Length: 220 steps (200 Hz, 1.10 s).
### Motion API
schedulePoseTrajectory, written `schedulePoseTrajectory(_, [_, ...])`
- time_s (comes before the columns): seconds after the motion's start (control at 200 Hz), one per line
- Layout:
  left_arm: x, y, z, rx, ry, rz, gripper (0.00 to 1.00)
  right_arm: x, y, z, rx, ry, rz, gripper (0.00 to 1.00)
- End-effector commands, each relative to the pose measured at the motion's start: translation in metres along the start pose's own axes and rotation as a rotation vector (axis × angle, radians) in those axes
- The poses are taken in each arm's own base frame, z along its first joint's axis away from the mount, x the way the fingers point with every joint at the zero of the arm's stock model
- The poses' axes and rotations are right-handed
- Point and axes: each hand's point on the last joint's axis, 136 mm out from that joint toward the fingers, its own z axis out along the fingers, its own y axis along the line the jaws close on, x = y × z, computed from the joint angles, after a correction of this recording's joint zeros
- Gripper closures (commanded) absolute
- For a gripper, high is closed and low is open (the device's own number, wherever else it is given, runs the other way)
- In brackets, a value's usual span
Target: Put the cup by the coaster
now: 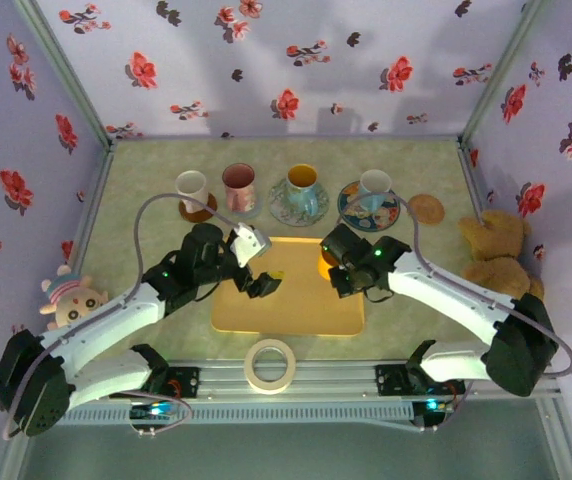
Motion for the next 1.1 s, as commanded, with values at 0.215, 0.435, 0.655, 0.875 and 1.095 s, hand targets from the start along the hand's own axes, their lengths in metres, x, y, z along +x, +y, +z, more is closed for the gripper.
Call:
schedulePoseTrajectory(0.215, [-0.040,0.007,0.004,-0.018,-0.057,0.033,0.00,-0.043,-0.021,-0.059,-0.008,-0.169,0.035,1.00])
schedulePoseTrajectory(0.435, [-0.057,0.018,0.022,-0.036,-0.116,0.034,0.00,-0.051,-0.043,-0.073,0.039,-0.209,0.046,1.00])
schedulePoseTrajectory(0.655, [-0.067,0.024,0.038,-0.031,-0.130,0.041,0.00,-0.062,-0.069,-0.082,0.076,-0.255,0.128,1.00])
schedulePoseTrajectory(0.875, [-0.070,0.026,0.052,-0.014,-0.142,0.041,0.00,-0.068,-0.100,-0.084,0.141,-0.276,0.218,1.00])
schedulePoseTrajectory(1.095, [-0.067,0.031,0.068,-0.011,-0.129,0.046,0.00,-0.075,-0.133,-0.089,0.224,-0.287,0.295,1.00])
